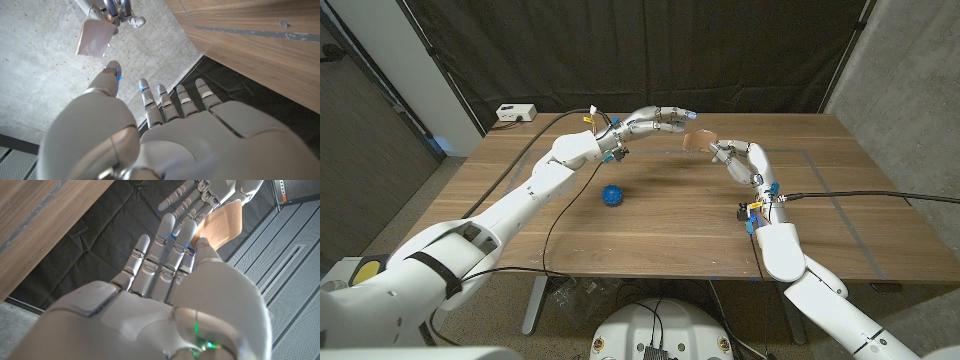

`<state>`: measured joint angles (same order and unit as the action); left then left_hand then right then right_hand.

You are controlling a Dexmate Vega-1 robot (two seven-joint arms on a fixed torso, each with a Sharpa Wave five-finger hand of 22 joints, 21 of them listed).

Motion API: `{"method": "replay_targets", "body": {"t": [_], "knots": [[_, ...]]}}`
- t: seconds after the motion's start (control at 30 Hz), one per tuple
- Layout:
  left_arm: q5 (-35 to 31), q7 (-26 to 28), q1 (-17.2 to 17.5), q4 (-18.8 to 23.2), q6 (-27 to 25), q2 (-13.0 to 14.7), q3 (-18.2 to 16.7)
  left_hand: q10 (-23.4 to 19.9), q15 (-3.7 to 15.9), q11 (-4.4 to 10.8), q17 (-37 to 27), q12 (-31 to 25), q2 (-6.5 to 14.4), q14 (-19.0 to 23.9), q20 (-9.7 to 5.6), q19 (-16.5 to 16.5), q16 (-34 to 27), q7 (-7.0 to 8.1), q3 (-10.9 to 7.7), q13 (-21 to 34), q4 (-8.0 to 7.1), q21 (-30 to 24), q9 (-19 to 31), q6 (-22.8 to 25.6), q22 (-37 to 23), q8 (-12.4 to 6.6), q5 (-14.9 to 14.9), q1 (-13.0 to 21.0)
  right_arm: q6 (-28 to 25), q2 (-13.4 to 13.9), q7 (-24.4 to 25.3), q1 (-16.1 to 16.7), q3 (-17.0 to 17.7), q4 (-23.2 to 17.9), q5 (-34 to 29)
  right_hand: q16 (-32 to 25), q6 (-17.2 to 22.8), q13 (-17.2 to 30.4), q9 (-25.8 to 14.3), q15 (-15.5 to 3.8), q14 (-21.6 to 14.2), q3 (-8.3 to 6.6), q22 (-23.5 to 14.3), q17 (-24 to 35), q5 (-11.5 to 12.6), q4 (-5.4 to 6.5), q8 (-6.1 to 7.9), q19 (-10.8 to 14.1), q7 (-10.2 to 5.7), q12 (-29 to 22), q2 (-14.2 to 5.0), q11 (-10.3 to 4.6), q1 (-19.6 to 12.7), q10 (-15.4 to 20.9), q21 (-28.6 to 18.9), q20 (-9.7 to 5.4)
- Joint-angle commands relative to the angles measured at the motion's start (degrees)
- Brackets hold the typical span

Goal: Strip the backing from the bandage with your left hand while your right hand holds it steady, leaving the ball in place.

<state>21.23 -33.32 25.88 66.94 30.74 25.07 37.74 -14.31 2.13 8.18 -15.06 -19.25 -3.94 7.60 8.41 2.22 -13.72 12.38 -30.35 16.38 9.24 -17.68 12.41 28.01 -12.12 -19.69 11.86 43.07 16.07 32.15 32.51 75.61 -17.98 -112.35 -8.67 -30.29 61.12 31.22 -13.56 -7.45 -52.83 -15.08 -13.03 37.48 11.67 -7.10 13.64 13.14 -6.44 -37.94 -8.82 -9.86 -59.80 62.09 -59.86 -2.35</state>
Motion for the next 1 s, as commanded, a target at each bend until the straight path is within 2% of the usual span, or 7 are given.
{"method": "replay_targets", "body": {"t": [0.03,0.37,0.6,1.0], "knots": [[-3.0,2.4,0.6,2.2,0.0,-0.3,1.6,0.5,-0.18,-0.24,-0.2,0.2,0.1,-0.2,0.48,-0.2,0.2,0.00,0.05,0.3,0.09,-0.2,0.3,0.0,-0.3,-0.12,0.5,1.0,0.8,-0.4,0.6,0.7,0.3,-0.6,-2.0,0.3,2.4,0.3,-0.3,-6.05,0.1,0.14,-0.1,0.2,0.4,0.24,-0.04,-0.2,-2.03,-0.3,-0.01,-0.05,-0.4,0.2,-0.4,-4.10],[-1.3,0.9,1.3,3.5,-0.5,-0.6,2.2,0.5,-0.14,0.08,-0.7,-0.3,-1.9,-0.2,0.15,-0.3,0.2,-0.22,1.68,1.1,-0.59,-0.3,1.2,3.9,-0.3,-2.62,0.8,1.2,-3.0,-0.7,2.2,1.6,0.4,-2.4,-6.1,0.6,2.6,0.2,-0.4,-6.06,0.2,0.27,0.2,0.5,0.4,0.25,-0.15,-0.5,-2.16,-0.3,-0.02,-0.31,-0.5,0.2,-0.7,-4.22],[-0.6,1.7,2.9,6.5,-1.8,-0.1,2.0,-0.2,-0.06,0.01,-1.2,-0.8,-2.0,0.2,0.00,-0.3,0.0,-0.10,2.27,1.5,-1.09,-0.3,1.6,5.7,-0.3,-3.78,1.0,1.2,-9.1,-0.3,3.6,2.6,-0.3,-5.2,-11.5,0.8,2.6,0.3,-0.4,-6.02,0.3,0.34,0.3,0.6,0.4,0.29,-0.23,-0.5,-2.14,-0.4,0.00,-0.28,-0.5,0.3,-0.9,-4.20],[-0.3,0.5,3.9,9.6,-2.7,1.7,2.1,-0.1,-0.56,0.06,-1.7,-1.1,-1.6,-0.2,-0.15,-0.5,0.1,-0.19,2.81,2.0,-1.60,-0.3,2.0,7.6,-0.4,-5.03,1.3,1.5,-11.7,0.1,5.4,3.1,-1.0,-6.2,-12.9,1.2,2.7,0.3,-0.5,-6.06,0.3,0.43,0.6,0.8,0.5,0.32,-0.41,-0.8,-2.22,-0.4,-0.04,-0.26,-0.5,0.2,-1.3,-4.16]]}}
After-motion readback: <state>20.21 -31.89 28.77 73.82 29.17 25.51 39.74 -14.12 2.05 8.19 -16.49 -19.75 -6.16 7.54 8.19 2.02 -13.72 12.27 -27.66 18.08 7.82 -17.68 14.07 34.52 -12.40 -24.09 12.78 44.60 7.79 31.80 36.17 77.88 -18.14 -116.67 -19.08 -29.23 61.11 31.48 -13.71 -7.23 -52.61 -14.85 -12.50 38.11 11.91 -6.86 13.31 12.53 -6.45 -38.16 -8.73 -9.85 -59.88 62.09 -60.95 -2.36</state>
